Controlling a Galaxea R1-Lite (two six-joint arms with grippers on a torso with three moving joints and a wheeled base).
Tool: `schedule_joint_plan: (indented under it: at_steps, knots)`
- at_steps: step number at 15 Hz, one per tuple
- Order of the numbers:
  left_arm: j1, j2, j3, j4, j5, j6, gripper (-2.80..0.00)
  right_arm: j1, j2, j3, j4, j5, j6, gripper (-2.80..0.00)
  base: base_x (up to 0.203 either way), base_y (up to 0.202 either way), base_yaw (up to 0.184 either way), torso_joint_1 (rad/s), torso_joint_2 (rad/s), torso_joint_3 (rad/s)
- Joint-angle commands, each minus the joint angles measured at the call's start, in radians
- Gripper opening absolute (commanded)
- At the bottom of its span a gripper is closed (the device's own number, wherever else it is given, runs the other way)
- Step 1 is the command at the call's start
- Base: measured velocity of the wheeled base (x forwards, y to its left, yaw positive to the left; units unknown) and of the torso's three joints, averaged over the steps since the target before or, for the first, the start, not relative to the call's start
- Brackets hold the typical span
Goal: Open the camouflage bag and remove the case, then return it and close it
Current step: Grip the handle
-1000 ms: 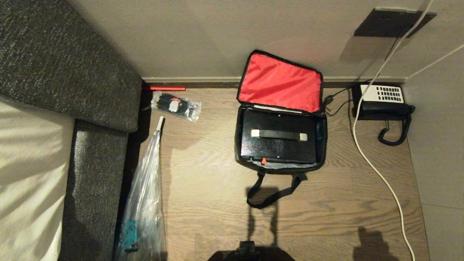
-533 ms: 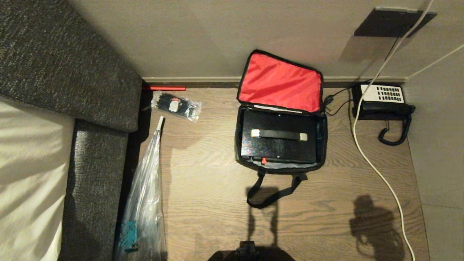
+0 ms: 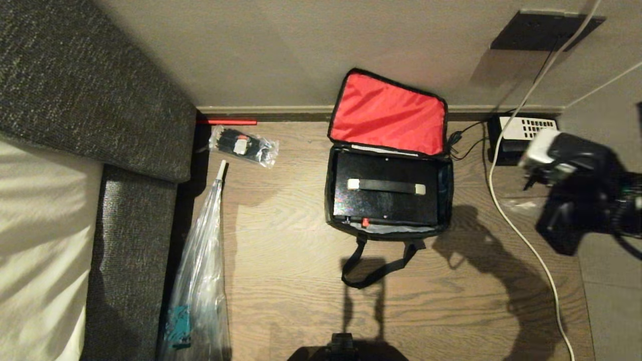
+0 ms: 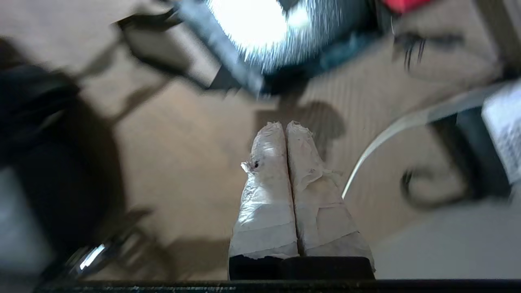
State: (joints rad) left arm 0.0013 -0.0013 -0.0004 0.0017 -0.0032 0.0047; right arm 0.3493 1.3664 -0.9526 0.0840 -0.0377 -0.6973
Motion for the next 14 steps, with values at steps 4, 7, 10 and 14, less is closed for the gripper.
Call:
schedule_joint_plan:
  at_steps: [4, 7, 10, 14]
  knots:
    - [0.000, 0.001, 0.003, 0.000, 0.000, 0.000, -2.80, 0.185, 0.485, -0.007, -0.428, -0.281, -0.011, 0.00, 0.000, 0.000, 0.000, 0.000, 0.00, 0.000]
    - [0.000, 0.001, 0.002, 0.000, 0.000, 0.000, -2.80, 0.240, 0.528, 0.019, -0.579, -0.403, -0.032, 0.00, 0.000, 0.000, 0.000, 0.000, 0.00, 0.000]
    - [0.000, 0.001, 0.002, 0.000, 0.000, 0.000, -2.80, 0.260, 0.577, 0.078, -0.833, -0.409, -0.132, 0.00, 0.000, 0.000, 0.000, 0.000, 0.00, 0.000]
    - [0.000, 0.001, 0.002, 0.000, 0.000, 0.000, -2.80, 0.257, 0.656, 0.140, -1.133, -0.420, -0.421, 0.00, 0.000, 0.000, 0.000, 0.000, 0.00, 0.000]
